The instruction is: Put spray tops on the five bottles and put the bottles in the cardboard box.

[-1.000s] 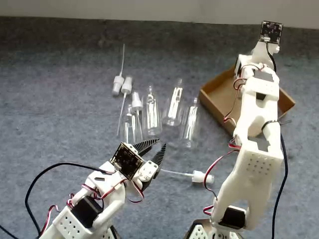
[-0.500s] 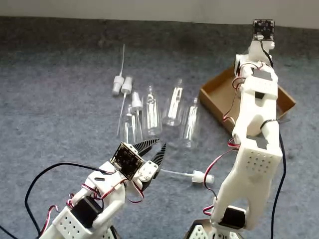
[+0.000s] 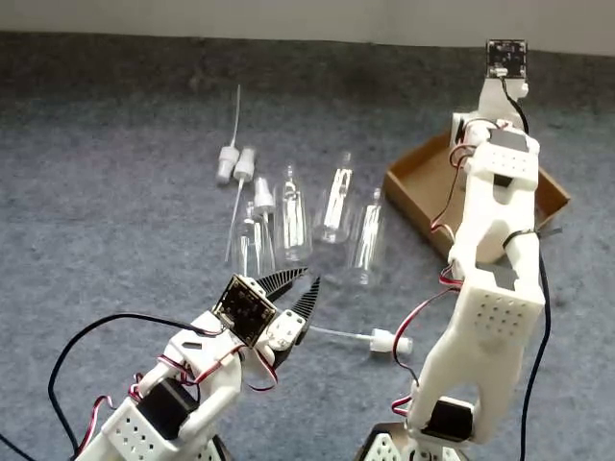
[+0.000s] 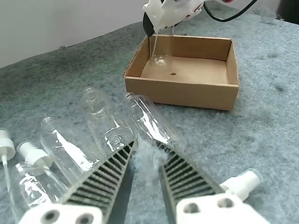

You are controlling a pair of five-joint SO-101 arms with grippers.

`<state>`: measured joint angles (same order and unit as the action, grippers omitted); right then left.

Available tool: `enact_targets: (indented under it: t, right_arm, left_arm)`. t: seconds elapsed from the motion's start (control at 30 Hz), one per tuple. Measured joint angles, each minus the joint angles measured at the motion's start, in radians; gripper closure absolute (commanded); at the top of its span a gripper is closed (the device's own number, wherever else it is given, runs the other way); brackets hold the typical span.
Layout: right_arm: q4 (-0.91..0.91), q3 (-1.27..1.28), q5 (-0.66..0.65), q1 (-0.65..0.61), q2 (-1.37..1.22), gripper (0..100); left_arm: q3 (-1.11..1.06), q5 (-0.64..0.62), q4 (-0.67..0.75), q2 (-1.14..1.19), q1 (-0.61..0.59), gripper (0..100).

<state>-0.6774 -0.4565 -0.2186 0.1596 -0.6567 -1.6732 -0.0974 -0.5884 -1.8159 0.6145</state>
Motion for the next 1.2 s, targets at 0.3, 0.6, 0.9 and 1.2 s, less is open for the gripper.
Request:
enact_targets:
  t: [0.3,0.6,0.9,1.2]
  right_arm:
    - [-0.040,-0.008,0.000,-0.002,0.002,78.4]
    - [-0.043,-0.008,0.000,-0.002,0.002,78.4]
    - [-0.009,-0.008,-0.002,0.005,-0.002,70.6]
    - [-0.009,-0.003,-0.003,0.018,-0.005,68.0]
  left_arm:
    - [0.000,0.000,0.000,0.000,0.000,99]
    - [0.000,0.000,0.000,0.000,0.000,99]
    - [0.000,0.000,0.000,0.000,0.000,99]
    - [0.000,0.000,0.000,0.000,0.000,99]
